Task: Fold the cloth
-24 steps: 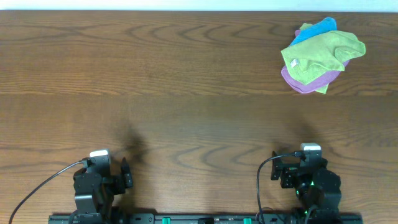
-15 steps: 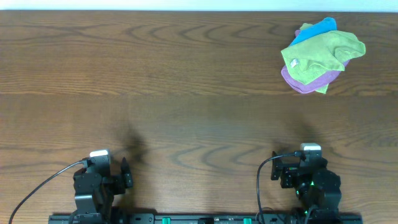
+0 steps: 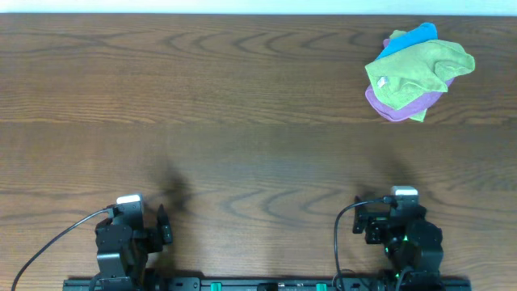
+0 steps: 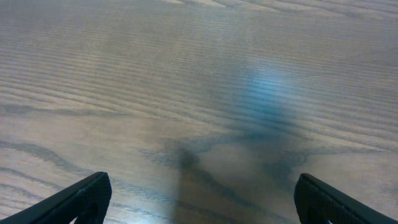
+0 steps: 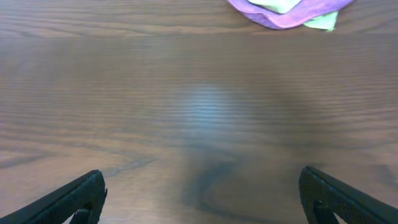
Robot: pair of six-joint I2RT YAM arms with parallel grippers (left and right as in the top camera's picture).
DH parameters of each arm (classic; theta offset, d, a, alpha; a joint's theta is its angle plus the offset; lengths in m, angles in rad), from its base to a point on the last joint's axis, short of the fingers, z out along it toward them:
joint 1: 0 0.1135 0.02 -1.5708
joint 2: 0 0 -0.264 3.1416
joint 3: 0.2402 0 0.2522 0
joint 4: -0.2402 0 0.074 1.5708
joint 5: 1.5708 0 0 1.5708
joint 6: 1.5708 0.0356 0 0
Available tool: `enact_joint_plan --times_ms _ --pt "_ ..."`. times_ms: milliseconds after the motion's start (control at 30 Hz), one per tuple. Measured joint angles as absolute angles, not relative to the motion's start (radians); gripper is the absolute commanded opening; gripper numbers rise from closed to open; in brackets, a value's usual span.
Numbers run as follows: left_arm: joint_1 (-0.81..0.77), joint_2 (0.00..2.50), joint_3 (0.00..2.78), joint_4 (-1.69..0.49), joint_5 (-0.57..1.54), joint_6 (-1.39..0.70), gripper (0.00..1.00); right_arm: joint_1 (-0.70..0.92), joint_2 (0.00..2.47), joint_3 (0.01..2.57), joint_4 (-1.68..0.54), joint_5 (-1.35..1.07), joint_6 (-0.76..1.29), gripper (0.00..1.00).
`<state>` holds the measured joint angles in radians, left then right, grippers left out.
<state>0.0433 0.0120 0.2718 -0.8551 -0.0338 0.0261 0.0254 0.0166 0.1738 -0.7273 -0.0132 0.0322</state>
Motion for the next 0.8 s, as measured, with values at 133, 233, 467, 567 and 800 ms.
enact_joint_plan --times_ms 133,233,467,567,800 --pt "0.043 0.012 0.272 -0.855 -0.034 0.026 0.95 0.025 0.017 0.174 -0.728 0.042 0.032 0.99" --pt "0.043 0.012 0.272 -0.855 -0.034 0.026 0.95 0.025 0.017 0.174 -0.728 0.06 0.032 0.99" --pt "0.043 0.012 0.272 -0.855 -0.034 0.026 0.95 0.025 0.017 0.173 -0.728 0.073 0.032 0.99" --pt "0.043 0.012 0.272 -0.855 -0.034 0.026 0.95 0.025 0.017 0.174 -0.728 0.075 0.032 0.99" --pt "0.043 0.012 0.272 -0.855 -0.034 0.026 0.95 0.025 0.017 0.173 -0.728 0.079 0.032 0.99"
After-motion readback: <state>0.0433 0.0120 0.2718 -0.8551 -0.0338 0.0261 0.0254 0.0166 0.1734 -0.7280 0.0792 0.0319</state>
